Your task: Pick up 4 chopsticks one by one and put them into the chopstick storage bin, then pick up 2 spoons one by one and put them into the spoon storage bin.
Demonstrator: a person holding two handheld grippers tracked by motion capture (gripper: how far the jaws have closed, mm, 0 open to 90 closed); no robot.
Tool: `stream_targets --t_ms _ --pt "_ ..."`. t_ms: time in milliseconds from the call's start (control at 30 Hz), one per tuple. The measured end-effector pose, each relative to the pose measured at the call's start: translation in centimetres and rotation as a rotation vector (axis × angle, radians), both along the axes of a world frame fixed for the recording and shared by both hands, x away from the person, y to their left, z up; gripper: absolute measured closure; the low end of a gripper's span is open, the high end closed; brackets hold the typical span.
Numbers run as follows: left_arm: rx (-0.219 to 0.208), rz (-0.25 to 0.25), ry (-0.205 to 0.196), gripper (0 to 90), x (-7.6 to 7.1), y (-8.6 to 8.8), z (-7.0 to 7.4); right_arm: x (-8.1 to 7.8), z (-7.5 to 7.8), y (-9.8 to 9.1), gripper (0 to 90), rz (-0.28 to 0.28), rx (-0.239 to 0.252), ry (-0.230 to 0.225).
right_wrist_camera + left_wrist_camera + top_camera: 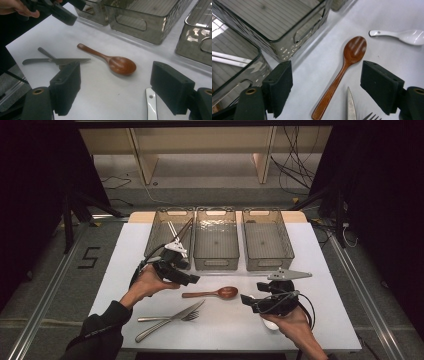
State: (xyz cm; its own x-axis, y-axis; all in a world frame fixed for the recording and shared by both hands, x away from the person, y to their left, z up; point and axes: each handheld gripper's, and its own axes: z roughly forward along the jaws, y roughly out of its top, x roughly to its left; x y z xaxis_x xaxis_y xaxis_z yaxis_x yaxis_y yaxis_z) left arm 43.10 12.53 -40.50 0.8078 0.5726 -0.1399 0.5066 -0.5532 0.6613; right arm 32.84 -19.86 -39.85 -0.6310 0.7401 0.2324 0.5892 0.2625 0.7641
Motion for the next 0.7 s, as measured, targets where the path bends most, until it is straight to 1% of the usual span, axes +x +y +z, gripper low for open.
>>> stream_targets --t_ms 267,300,333,467,600,700 --pt "0.037 -0.025 0.013 24.9 -0.3 -0.7 -0.9 0.0 0.0 0.3 25.4 0.008 -0.003 -0.002" --pt "0.035 -0.022 0.017 24.9 -0.3 -0.8 -1.0 0.0 0.0 0.3 25.4 0.007 -0.004 -0.001" --pt "0.04 -0.031 0.019 24.9 -0.3 -0.9 -1.0 0.0 0.0 0.3 25.4 0.006 -0.004 -0.001" --pt "0.054 -0.04 0.025 24.9 -0.3 -1.4 -1.5 0.0 0.0 0.3 25.4 0.006 -0.004 0.0" --pt "0.078 -0.054 0.027 25.0 -0.2 -2.1 -2.0 0.0 0.0 0.3 25.4 0.011 -0.005 0.0" --pt "0.105 -0.068 0.029 25.3 0.0 -2.6 -2.3 0.0 0.0 0.3 25.4 0.009 -0.005 0.003"
